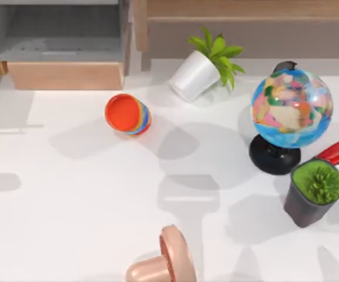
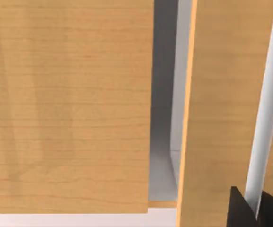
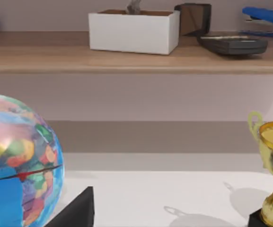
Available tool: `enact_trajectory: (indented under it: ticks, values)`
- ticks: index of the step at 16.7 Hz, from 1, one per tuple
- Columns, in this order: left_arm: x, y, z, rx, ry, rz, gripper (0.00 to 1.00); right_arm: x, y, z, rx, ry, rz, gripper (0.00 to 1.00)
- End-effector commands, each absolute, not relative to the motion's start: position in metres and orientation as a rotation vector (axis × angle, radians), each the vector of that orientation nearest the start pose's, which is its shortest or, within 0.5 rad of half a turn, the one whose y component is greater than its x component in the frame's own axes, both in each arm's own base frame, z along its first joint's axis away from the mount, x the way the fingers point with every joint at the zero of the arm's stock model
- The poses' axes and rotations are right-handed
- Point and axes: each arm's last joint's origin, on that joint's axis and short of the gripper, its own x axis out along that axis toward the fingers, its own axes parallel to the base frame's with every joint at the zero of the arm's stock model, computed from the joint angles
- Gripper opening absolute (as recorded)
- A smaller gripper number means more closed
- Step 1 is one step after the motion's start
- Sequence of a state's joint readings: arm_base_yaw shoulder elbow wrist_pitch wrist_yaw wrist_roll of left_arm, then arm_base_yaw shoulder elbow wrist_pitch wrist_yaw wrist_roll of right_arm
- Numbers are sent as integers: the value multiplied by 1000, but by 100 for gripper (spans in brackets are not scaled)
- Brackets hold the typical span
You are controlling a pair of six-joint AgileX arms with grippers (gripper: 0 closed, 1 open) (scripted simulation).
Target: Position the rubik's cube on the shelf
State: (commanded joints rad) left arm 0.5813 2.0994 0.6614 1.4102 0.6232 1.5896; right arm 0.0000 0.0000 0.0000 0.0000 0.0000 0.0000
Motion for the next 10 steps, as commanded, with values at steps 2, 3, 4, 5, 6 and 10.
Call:
enact_trajectory:
  ticks: [2, 3, 4, 5, 6, 10]
  values:
    - [276, 175, 88, 1557, 2, -35, 0, 106, -1, 160, 0, 0, 0, 100]
    - [264, 174, 86, 1551, 8, -40, 0, 106, -1, 160, 0, 0, 0, 100]
    - [255, 174, 86, 1550, 9, -40, 0, 106, -1, 160, 0, 0, 0, 100]
    - [249, 174, 87, 1552, 7, -37, 0, 106, -1, 160, 0, 0, 0, 100]
    - [245, 175, 87, 1555, 5, -34, 0, 106, -1, 160, 0, 0, 0, 100]
    - [245, 175, 87, 1556, 5, -34, 8, 106, -1, 160, 0, 0, 0, 100]
